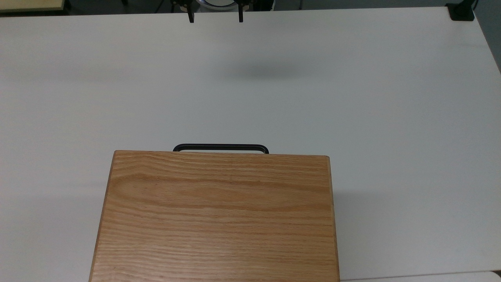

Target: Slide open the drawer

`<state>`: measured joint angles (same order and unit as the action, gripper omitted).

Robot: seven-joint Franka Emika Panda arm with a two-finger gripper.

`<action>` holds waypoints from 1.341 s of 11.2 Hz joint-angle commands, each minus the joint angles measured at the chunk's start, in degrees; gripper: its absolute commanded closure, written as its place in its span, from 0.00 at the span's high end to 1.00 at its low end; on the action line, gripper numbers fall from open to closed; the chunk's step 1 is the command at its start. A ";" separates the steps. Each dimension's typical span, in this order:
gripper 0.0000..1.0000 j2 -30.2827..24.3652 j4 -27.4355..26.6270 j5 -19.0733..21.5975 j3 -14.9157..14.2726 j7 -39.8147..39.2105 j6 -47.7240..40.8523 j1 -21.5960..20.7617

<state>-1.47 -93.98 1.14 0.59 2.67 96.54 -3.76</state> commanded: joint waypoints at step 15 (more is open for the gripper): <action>0.56 6.03 -0.15 10.09 -0.41 55.32 29.28 0.07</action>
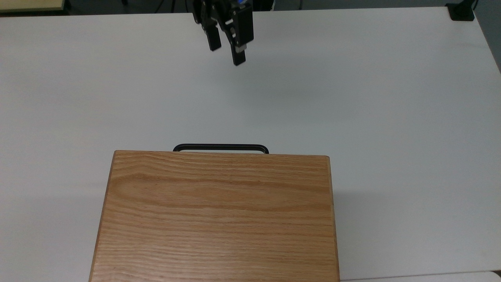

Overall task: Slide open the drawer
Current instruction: 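Lower the gripper onto the black handle of the upper drawer and grasp it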

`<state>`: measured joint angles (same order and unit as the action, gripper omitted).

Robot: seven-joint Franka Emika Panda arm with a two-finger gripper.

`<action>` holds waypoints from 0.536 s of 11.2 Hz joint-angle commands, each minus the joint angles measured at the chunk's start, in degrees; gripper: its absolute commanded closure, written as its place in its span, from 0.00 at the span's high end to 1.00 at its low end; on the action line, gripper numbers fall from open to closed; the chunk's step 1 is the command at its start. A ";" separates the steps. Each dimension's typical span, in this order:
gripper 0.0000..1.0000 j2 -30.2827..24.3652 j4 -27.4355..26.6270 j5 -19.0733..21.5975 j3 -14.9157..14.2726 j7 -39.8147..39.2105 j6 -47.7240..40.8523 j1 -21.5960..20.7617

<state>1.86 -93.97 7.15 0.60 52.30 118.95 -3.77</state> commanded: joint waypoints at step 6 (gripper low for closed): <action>0.51 10.25 2.64 12.09 -0.78 8.70 17.10 2.19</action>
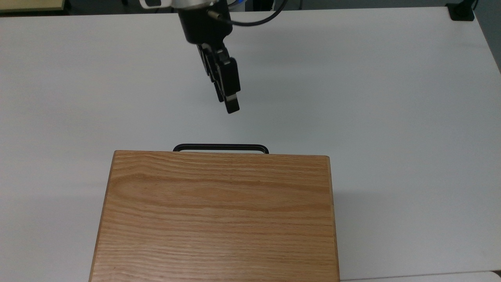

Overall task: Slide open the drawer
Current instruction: 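Lower the gripper onto the black handle of the upper drawer and grasp it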

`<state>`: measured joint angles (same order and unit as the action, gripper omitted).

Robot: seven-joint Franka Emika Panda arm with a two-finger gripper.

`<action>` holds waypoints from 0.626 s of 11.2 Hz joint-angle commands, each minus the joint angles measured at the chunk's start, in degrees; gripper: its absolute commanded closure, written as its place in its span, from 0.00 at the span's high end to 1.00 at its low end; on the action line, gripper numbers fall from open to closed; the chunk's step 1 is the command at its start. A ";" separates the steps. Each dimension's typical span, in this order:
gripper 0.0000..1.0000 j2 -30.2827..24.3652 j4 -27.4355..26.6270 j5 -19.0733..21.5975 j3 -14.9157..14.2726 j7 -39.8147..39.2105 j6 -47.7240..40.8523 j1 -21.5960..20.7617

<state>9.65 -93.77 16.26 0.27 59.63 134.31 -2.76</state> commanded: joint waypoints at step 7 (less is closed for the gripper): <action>0.51 10.11 9.03 3.34 -0.44 2.15 5.17 2.32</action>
<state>16.40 -88.59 18.56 -0.04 60.13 138.60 -0.10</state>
